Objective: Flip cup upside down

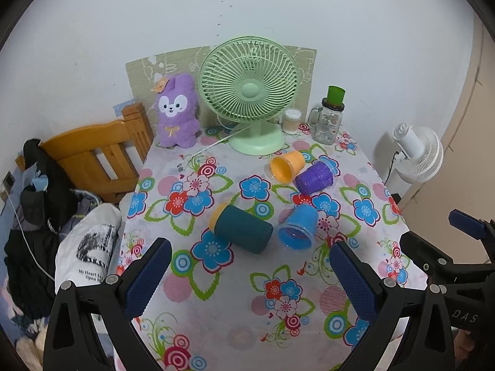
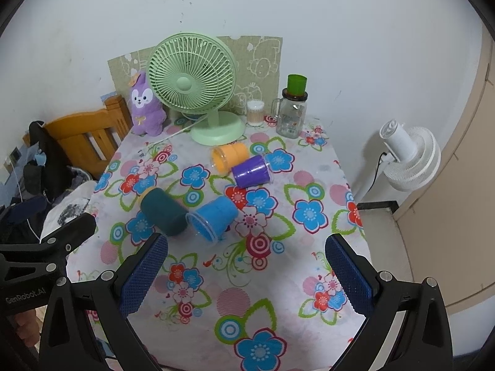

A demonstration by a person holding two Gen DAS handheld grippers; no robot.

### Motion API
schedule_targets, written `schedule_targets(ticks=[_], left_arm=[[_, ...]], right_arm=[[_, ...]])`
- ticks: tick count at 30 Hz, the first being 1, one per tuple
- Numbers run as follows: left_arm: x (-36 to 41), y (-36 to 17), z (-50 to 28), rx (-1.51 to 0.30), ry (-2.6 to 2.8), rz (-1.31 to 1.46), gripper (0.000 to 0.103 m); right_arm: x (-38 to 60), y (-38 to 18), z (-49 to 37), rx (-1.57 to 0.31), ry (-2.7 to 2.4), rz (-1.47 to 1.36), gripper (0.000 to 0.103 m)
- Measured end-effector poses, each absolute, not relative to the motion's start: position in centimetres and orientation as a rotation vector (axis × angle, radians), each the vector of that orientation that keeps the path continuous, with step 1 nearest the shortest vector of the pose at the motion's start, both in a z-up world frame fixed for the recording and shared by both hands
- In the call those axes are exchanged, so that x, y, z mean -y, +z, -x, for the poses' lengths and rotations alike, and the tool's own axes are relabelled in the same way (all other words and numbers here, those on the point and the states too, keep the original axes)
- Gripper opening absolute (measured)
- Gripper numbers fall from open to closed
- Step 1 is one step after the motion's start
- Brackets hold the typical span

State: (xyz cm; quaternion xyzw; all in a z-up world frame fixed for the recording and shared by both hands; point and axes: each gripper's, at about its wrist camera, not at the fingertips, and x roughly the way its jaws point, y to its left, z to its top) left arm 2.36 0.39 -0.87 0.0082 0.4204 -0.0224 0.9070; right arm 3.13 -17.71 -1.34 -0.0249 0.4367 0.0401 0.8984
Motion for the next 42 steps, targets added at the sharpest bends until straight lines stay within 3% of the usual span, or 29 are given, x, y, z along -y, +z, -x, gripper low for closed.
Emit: schedule_targets(ticks=[22,42], left_arm=[[-1.0,-2.5,-9.0,-0.909,-0.334,-0.198,0.103],[5.5,-9.9,-18.4,-0.995,-0.443,-0.337,0.103]], right_arm=[[16.2,-2.7,-6.6,-0.934,-0.029,0.043,0.103],[21.8,-9.7,-15.5,-1.010,0.020,-0.006,0.103]])
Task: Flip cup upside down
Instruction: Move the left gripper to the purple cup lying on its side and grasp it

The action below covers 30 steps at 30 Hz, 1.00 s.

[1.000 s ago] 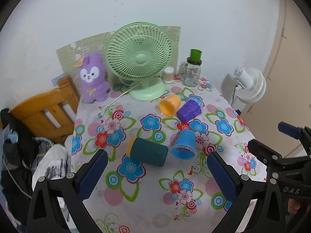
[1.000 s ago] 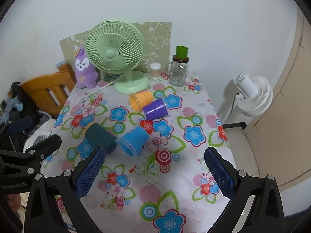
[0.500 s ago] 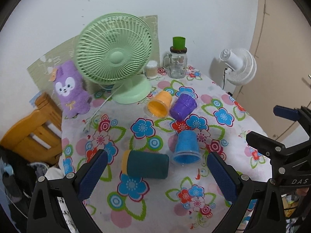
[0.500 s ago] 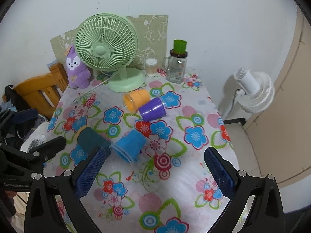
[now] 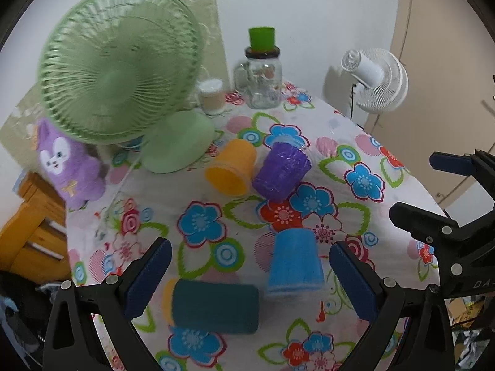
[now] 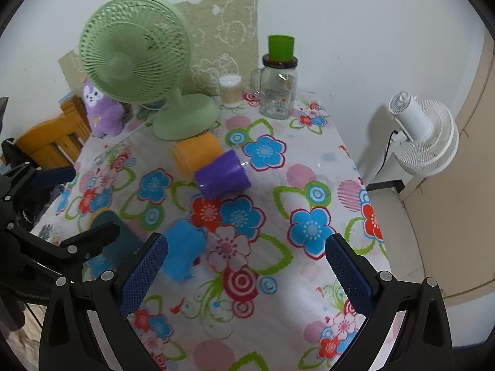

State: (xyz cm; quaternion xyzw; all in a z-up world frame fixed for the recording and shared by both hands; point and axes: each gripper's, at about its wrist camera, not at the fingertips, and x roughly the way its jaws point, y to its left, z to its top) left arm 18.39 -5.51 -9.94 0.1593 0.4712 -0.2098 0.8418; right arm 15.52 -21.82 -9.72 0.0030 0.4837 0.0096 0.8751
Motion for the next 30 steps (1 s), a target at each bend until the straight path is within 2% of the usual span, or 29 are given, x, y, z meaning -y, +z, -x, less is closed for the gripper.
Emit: schedule_targets(ticks=[30], left_arm=[[15.9,-18.5,-27.8,-1.065,-0.560,-0.540,0.099]], right_arm=[[29.9,-18.4,-24.0,-1.128,0.038,-0.090,0.103]])
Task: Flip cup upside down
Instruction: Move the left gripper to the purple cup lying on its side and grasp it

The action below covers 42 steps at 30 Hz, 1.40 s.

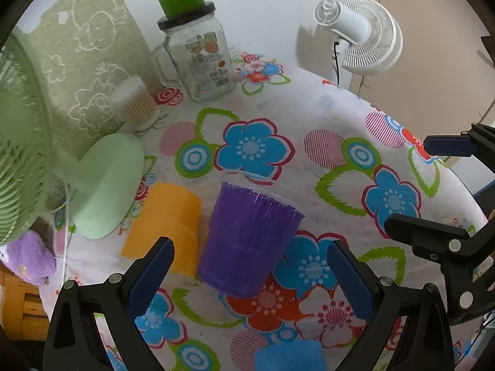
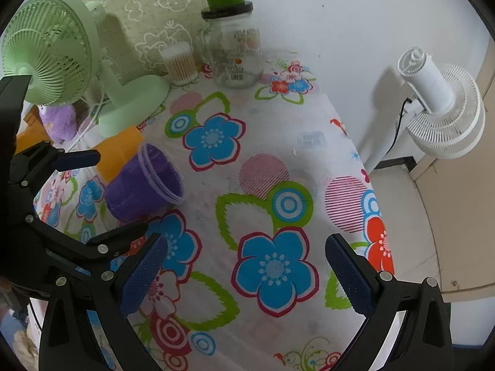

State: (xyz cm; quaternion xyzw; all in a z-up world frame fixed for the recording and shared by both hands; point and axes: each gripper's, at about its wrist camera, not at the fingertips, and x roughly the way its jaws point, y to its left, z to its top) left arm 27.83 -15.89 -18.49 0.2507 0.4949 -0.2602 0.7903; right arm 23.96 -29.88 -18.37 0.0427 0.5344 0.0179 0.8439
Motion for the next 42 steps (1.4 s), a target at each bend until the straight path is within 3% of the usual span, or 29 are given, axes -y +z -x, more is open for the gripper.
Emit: schedule_targets(ticks=[11,18,28,42], left_arm=[[16.7,-21.1,-29.1,-1.140,-0.577,-0.538,0.087],[16.5,-22.2,-29.2,-1.180,-0.590,-0.525,0.062],[15.6,-20.0,-28.5,-1.138,-0.561,-0.497,0.060],[11.9,-13.9,-24.1,-1.086,-0.444,-0.382,0.060]], right_arm=[[30.3,-20.6,-25.1,-1.159,0.057,-0.104,0.103],[29.6,-21.5,-25.5,-1.180,0.084,-0.110,0.103],[28.9,-20.6,-25.0,-1.172,0.087,-0.109,0.103],[26.1,-14.3,-22.1,-1.105,0.147,-0.082,0.103]])
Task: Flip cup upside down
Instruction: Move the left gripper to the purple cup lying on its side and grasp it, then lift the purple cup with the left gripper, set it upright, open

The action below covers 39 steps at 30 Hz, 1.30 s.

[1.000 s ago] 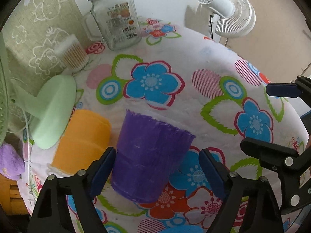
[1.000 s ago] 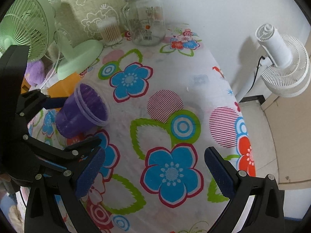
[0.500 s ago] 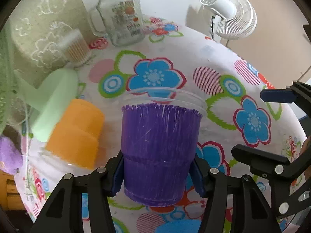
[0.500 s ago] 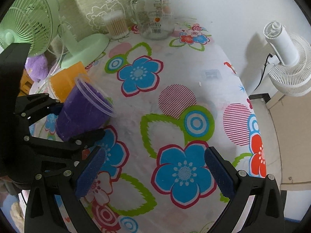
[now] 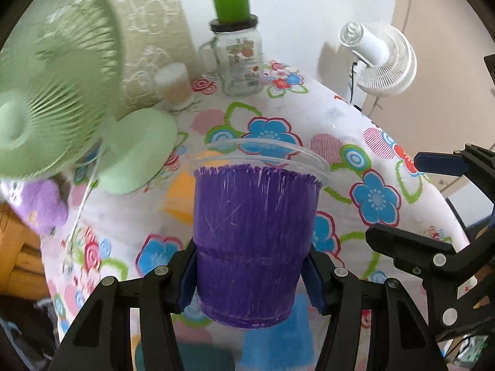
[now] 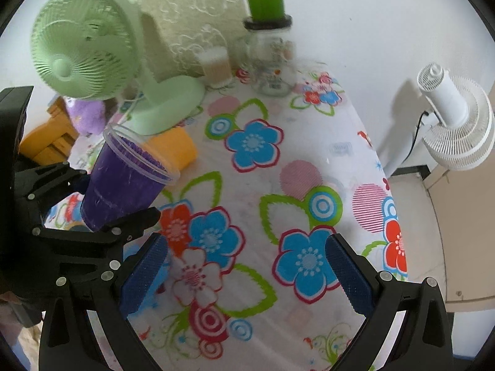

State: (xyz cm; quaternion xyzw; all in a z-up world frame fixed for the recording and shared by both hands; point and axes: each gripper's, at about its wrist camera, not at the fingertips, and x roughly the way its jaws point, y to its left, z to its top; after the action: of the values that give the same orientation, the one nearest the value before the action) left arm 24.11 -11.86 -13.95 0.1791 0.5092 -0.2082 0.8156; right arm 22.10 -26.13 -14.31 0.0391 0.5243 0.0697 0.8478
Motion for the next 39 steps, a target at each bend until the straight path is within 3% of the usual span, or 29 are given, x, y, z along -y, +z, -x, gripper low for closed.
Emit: schedule_targets(ticks=[16,39], left_arm=[[5.4,-11.1,-14.6,-1.099,-0.225,-0.225,0.060],[1.5,-17.0,-4.9,-1.196,-0.004,0.064,0.060]], right_arm=[[21.2,-10.3,-15.0,-1.080,0.232,-0.039,0.103],[19.2,-13.6,-6.0,-1.023,0.231,-0.033,0.103]])
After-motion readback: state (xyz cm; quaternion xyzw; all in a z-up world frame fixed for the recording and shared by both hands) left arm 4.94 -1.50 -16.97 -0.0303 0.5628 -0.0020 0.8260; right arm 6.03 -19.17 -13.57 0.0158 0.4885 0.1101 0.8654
